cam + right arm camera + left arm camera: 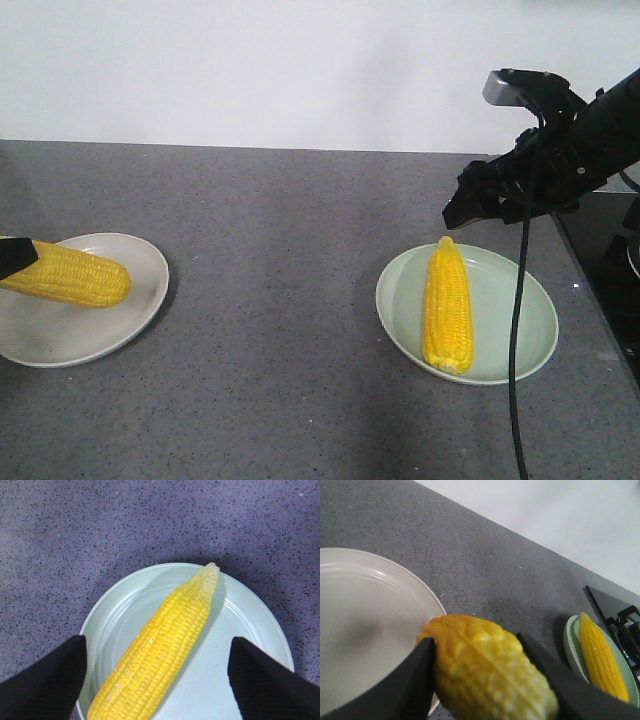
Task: Distribute corn equally
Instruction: 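Lower the left-held cob onto the cream plate and open the left gripper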
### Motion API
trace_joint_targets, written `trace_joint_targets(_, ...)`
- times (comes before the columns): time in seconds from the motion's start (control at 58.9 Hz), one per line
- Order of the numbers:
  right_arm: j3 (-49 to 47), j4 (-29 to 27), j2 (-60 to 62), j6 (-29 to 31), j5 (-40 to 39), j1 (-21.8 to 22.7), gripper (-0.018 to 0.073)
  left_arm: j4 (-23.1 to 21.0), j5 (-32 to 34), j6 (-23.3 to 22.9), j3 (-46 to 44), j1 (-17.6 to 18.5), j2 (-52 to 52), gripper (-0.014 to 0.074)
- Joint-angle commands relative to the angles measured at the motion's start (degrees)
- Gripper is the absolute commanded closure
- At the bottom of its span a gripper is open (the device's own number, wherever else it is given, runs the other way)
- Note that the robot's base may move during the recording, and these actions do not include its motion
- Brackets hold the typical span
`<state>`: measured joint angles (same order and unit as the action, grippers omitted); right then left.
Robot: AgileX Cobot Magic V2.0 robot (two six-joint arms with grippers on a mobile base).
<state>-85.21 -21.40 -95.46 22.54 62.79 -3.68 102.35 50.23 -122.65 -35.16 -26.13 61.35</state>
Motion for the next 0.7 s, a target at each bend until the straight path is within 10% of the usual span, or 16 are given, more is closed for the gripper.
trace_joint_targets(0.0, -1.6, -1.5, 2.7, 0.1, -2.0, 0.3, 0.0025, 0.2, 2.3, -1.3, -1.3, 0.1, -0.8, 0.0604)
trace_joint_targets(0.679, -1.6, -1.5, 2.7, 0.1, -2.1, 0.3, 0.0041, 0.2, 0.6, -1.3, -1.3, 0.1, 4.6, 0.0604)
